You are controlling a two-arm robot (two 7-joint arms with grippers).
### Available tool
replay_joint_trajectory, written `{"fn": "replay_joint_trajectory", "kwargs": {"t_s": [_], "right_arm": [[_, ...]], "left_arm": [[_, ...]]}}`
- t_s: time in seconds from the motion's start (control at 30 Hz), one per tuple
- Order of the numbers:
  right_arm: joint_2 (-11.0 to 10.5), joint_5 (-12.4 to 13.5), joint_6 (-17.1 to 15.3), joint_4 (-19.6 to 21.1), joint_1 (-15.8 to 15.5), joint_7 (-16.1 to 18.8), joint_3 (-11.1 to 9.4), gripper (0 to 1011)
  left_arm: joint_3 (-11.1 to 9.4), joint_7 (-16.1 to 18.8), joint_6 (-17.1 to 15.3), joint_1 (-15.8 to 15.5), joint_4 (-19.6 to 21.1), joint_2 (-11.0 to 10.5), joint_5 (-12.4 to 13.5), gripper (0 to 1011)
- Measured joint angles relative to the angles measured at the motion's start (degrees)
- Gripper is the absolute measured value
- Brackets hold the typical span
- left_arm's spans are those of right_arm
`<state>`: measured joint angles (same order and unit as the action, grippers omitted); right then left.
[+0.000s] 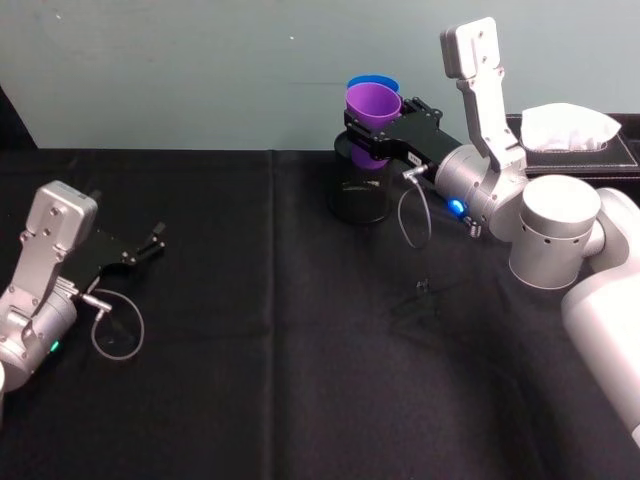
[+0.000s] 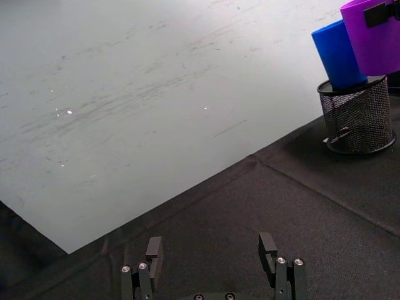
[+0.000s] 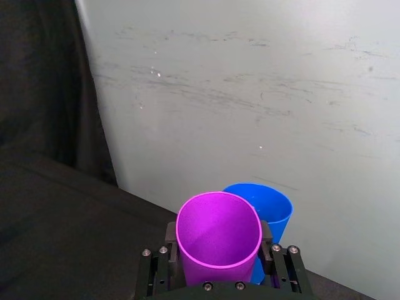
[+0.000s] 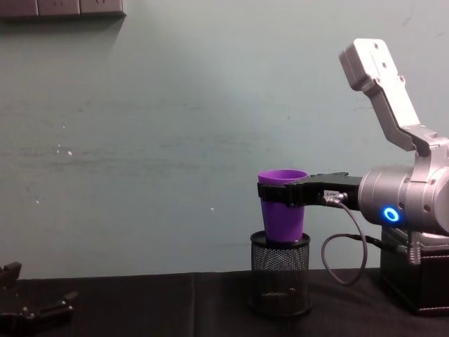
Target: Pick up one cup with a gripper and tap it against the other cup.
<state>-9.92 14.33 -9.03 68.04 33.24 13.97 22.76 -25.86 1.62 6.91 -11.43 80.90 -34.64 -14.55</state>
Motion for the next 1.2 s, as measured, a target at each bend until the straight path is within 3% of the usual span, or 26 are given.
{"fn": "replay_joint_trajectory", "kwargs": {"t_s": [1.2], "right_arm": [[0.0, 0.0, 0.0, 0.0, 0.0, 0.0, 0.0, 734]], "left_arm": [[0.0, 0.0, 0.0, 0.0, 0.0, 0.0, 0.0, 1005]]}}
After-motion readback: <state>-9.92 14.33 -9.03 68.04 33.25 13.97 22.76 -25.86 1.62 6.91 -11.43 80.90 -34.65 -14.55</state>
